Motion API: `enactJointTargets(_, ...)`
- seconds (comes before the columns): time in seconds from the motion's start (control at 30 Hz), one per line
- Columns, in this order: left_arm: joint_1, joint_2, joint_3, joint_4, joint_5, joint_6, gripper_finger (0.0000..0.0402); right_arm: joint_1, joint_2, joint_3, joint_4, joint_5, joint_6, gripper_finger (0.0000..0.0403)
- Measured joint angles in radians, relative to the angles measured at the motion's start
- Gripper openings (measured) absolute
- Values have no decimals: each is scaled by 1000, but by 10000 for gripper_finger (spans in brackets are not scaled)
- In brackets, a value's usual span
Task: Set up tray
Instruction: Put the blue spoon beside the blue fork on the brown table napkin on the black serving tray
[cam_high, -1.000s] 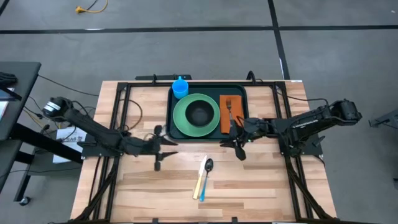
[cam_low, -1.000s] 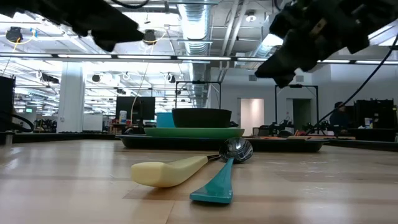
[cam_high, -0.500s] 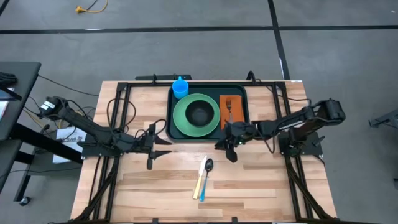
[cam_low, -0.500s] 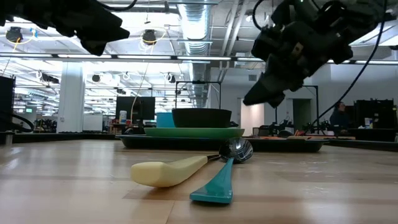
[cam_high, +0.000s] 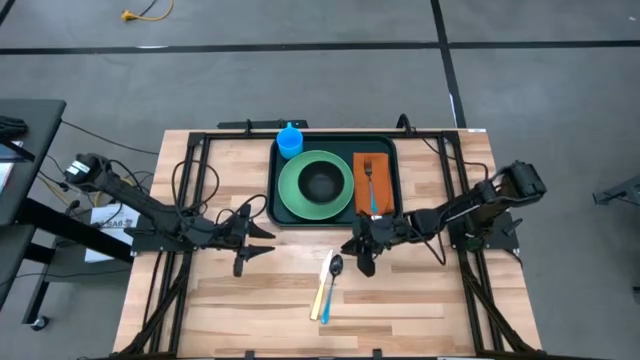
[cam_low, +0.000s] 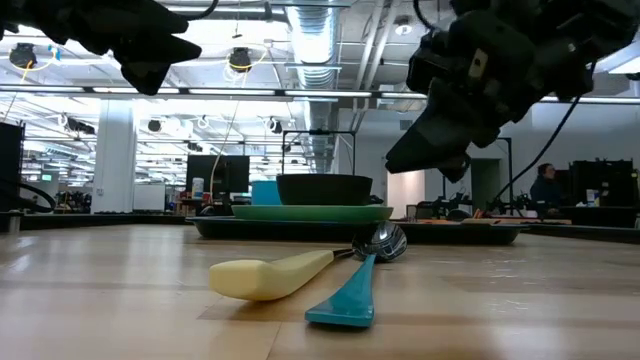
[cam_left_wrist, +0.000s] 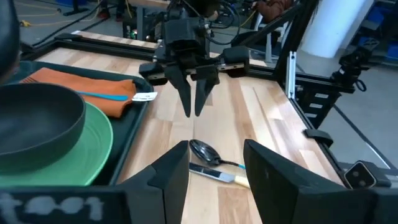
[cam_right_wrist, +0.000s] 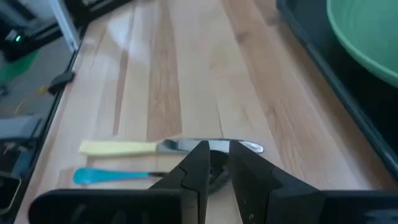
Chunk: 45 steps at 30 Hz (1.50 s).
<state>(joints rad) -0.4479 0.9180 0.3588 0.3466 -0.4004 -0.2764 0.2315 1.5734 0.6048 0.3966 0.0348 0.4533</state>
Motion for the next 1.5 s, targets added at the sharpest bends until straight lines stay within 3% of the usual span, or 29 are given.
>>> enactJointTargets(0.13, -21, 0, 0, -5, 1, 4, 142, 44, 0, 0, 1, 102, 80, 56)
enactJointTargets(0.3, -23, 0, 0, -62, -10, 15, 142, 78, 19, 0, 8, 155, 134, 56)
enactJointTargets(0.43, -23, 0, 0, -130, -69, 6, 142, 93, 75, 0, 5, 162, 134, 56)
enactJointTargets(0.63, -22, 0, 0, -197, -75, 3, 142, 95, 152, 3, 8, 165, 140, 56)
enactJointTargets(1.13, -22, 0, 0, -208, -74, 3, 142, 86, 160, 43, 1, 150, 191, 58)
enactJointTargets(1.5, -22, 0, 0, -208, -73, 3, 142, 82, 160, 43, 0, 120, 203, 128)
